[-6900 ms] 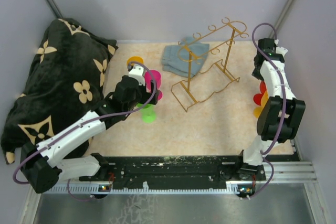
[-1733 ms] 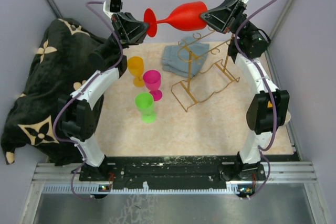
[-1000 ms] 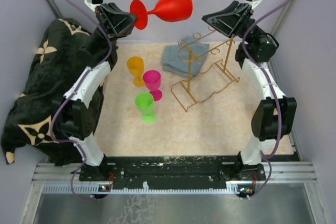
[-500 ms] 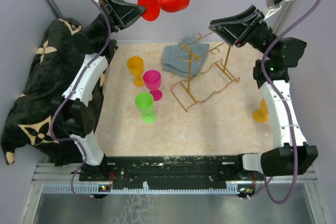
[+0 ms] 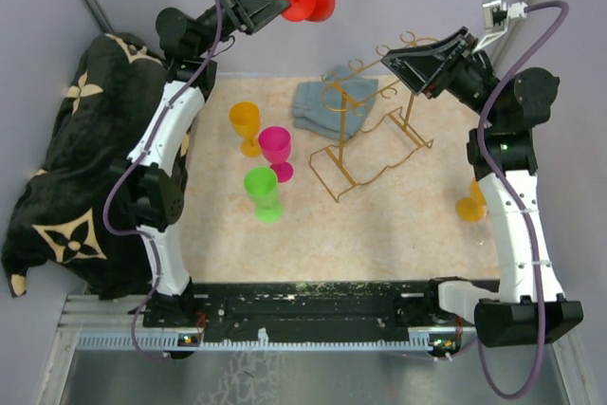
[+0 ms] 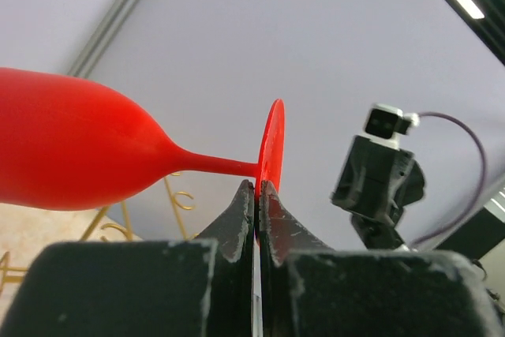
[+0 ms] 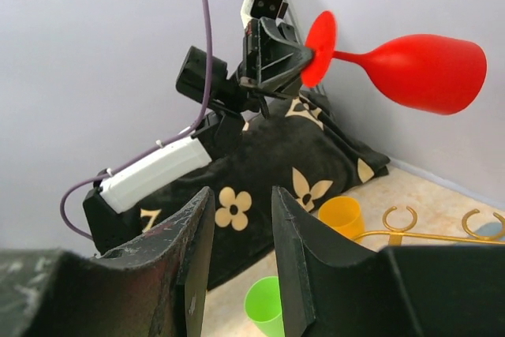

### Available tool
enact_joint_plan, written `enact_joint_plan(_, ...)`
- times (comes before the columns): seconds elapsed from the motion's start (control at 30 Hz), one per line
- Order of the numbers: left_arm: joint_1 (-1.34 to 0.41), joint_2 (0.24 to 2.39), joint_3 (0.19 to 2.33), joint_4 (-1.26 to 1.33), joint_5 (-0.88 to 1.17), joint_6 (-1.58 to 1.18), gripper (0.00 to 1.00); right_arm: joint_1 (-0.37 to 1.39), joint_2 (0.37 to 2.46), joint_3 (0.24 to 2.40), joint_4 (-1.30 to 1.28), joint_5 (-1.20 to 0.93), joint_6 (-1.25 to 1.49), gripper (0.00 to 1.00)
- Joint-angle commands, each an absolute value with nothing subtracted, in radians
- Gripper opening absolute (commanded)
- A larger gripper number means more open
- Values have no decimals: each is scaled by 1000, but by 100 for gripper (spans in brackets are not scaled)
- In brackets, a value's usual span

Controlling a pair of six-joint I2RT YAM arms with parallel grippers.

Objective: Place the wine glass upside down on the wine glass rack

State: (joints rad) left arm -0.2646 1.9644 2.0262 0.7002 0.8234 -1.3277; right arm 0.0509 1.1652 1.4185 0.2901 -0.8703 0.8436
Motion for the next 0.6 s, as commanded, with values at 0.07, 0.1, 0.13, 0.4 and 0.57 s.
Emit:
enact_joint_plan(0.07,-285,2063,2234,424,755,-1121,0,49,1077,1421,149,-794,730,35)
enact_joint_plan(0.1,-288,2078,2250,409,748,-1112,0,49,1068,1429,118,-777,714,35)
enact_joint_plan(0.13,-292,2092,2270,390,741,-1100,0,48,1060,1433,90,-765,699,35)
enact_joint_plan(0.4,-337,2137,2278,322,710,-1043,0,49,1013,1432,-17,-716,623,35)
enact_joint_plan(0.57,-366,2151,2279,300,682,-1018,0,49,1009,1425,-21,-715,624,34)
